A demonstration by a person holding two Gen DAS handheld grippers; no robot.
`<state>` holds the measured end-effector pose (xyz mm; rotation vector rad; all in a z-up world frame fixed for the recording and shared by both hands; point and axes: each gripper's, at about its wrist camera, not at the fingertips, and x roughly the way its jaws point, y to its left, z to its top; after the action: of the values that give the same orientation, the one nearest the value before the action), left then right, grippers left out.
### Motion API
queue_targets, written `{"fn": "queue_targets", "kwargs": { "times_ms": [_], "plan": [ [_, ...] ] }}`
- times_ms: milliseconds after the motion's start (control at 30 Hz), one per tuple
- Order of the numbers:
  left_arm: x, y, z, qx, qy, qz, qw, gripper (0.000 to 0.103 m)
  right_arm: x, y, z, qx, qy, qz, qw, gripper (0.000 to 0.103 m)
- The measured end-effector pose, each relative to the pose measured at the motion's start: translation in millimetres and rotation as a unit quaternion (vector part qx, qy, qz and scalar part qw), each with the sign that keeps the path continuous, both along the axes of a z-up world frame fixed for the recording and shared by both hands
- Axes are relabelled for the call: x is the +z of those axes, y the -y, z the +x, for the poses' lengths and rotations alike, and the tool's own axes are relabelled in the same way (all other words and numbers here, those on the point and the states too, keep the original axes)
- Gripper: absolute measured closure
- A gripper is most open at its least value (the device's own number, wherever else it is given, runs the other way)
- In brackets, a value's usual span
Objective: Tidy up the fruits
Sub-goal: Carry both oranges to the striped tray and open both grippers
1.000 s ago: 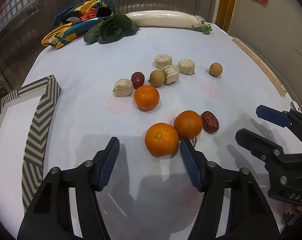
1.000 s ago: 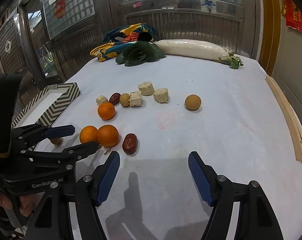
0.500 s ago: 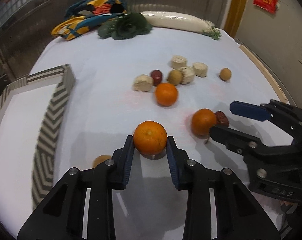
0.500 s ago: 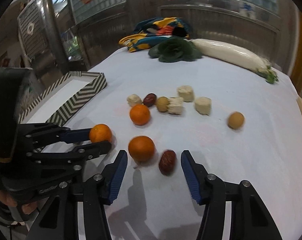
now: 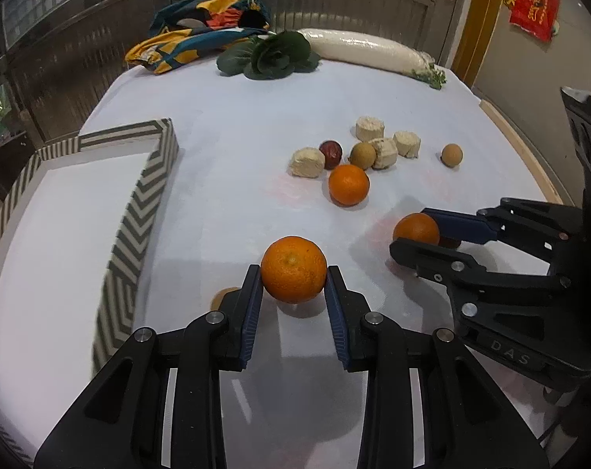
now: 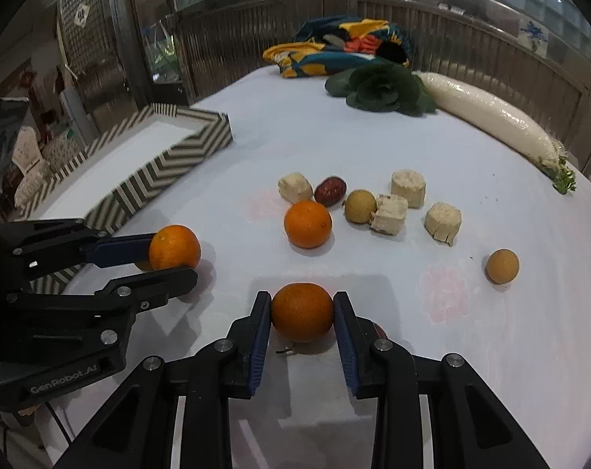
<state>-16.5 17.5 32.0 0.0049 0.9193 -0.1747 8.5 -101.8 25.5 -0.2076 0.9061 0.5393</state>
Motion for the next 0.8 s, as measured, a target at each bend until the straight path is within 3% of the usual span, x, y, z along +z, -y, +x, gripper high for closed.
{"fn": "queue_targets", "kwargs": {
  "times_ms": [333,800],
  "plan": [
    [25.4,-27.3,-8.0,0.032,0.016,0.012,0.9993,0.072,25.9,-23.5,-5.5,0.008,0.025,0.037,0.999,0.072],
    [53.7,-97.8,0.5,0.086,0.017,0.013,0.9961,0.072,51.7,-99.7,3.0,0.066,0.037,0.051,0.996,0.072]
  ]
}}
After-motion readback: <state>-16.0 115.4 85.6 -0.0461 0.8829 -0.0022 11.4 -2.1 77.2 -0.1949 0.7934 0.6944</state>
